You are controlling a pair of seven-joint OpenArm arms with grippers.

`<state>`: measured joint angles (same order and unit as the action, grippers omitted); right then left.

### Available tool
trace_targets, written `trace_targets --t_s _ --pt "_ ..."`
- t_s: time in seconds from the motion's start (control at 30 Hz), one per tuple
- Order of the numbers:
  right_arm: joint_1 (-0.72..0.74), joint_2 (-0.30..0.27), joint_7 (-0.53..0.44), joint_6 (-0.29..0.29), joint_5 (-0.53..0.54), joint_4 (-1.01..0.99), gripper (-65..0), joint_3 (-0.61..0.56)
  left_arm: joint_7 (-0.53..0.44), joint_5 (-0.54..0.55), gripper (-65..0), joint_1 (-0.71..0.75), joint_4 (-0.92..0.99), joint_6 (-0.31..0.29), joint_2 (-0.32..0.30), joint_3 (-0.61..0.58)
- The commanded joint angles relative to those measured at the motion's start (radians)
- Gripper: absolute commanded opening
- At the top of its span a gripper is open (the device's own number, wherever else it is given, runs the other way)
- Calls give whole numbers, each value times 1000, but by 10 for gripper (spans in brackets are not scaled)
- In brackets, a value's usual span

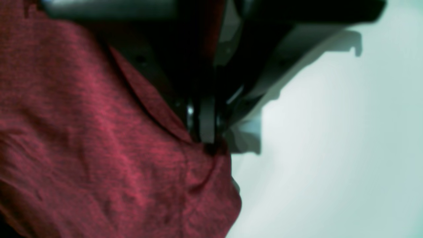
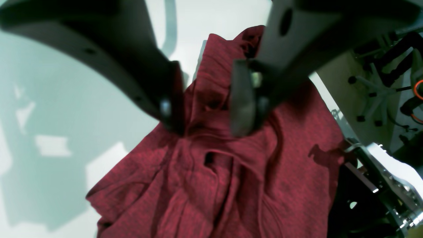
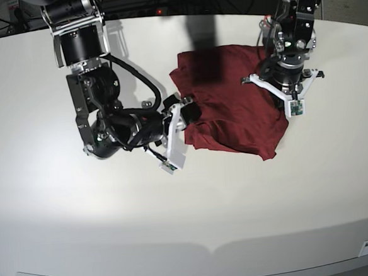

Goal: Fold the T-shirt properly
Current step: 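Tuck and straighten the red square's edge with the right gripper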

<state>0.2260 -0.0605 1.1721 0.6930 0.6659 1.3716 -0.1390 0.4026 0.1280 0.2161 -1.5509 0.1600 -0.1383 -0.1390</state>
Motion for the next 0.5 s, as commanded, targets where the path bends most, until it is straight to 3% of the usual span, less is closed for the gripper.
trace_targets --t_s 0.0,0.2,0.47 --pt "20 2 -15 5 23 20 -500 2 -15 -8 -650 -6 -16 0 -3 0" --pt "21 2 -32 5 22 20 -647 2 -15 -8 -650 -6 -16 0 -3 0" --pt "41 2 -138 5 2 20 -650 2 -15 -8 -650 -6 -16 0 -3 0"
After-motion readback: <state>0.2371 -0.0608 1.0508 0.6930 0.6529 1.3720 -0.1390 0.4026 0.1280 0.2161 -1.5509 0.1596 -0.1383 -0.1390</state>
